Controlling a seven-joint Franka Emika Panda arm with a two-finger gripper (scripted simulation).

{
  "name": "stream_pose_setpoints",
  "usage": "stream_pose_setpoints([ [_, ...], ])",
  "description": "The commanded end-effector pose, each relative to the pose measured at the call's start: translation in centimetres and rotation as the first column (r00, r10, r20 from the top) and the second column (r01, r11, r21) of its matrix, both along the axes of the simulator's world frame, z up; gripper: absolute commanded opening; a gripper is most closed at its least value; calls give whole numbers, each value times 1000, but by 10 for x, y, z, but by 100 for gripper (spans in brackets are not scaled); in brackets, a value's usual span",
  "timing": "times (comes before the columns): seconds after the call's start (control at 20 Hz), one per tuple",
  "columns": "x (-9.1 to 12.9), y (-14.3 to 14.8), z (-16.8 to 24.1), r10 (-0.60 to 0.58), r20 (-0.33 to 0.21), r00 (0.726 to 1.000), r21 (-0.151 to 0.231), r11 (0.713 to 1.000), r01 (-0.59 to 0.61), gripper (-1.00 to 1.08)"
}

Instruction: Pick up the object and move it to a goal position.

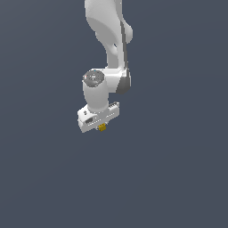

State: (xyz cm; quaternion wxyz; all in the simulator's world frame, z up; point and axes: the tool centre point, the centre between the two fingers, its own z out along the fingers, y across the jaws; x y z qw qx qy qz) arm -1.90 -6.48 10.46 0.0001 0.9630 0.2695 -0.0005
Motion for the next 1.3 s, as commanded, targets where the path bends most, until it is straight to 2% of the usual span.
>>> stream_pose_setpoints([
  [0.0, -15, -24, 17, 0, 1, 1000, 0, 1000, 0, -100],
  [0.7, -85, -147, 102, 0, 2, 1000, 2, 1000, 0, -100],
  [0.95, -99, -173, 120, 0, 2, 1000, 2, 1000, 0, -100],
  [1.25, -103, -185, 128, 0, 1, 1000, 1, 1000, 0, -100],
])
